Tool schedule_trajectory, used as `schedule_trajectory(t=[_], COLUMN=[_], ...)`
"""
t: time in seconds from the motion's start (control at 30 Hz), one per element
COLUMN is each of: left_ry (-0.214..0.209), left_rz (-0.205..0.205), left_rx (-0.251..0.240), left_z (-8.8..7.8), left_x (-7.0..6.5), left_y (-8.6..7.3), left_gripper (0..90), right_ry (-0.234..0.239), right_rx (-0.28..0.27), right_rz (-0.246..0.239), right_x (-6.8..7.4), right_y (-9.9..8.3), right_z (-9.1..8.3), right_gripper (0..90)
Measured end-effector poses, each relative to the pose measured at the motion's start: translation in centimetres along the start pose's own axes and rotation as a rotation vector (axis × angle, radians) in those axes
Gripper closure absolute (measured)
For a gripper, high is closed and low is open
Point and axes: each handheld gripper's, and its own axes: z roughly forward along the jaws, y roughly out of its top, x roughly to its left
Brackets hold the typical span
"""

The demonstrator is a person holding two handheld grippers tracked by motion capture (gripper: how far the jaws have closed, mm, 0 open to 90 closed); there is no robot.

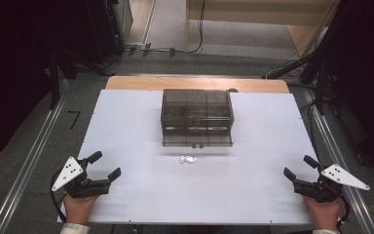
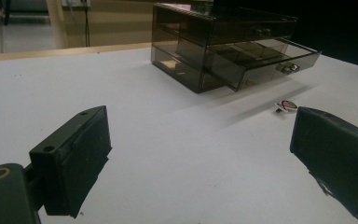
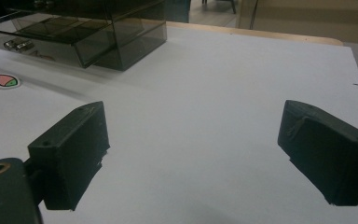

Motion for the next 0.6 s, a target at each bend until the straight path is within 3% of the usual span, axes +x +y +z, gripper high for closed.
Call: schedule_trajectory(t=[0.6], left_ry=[0.001], left_rz=[0.001], left_rx=[0.002], left_z=[0.02], left_x=[-0.04], left_y=[-0.01], left_gripper=[5.4], right_ry=[-0.045], right_rx=[-0.035], right_rz=[-0.021], right_x=[0.59], right_y=[0.30], right_z=[-0.58], right_gripper=[6.9])
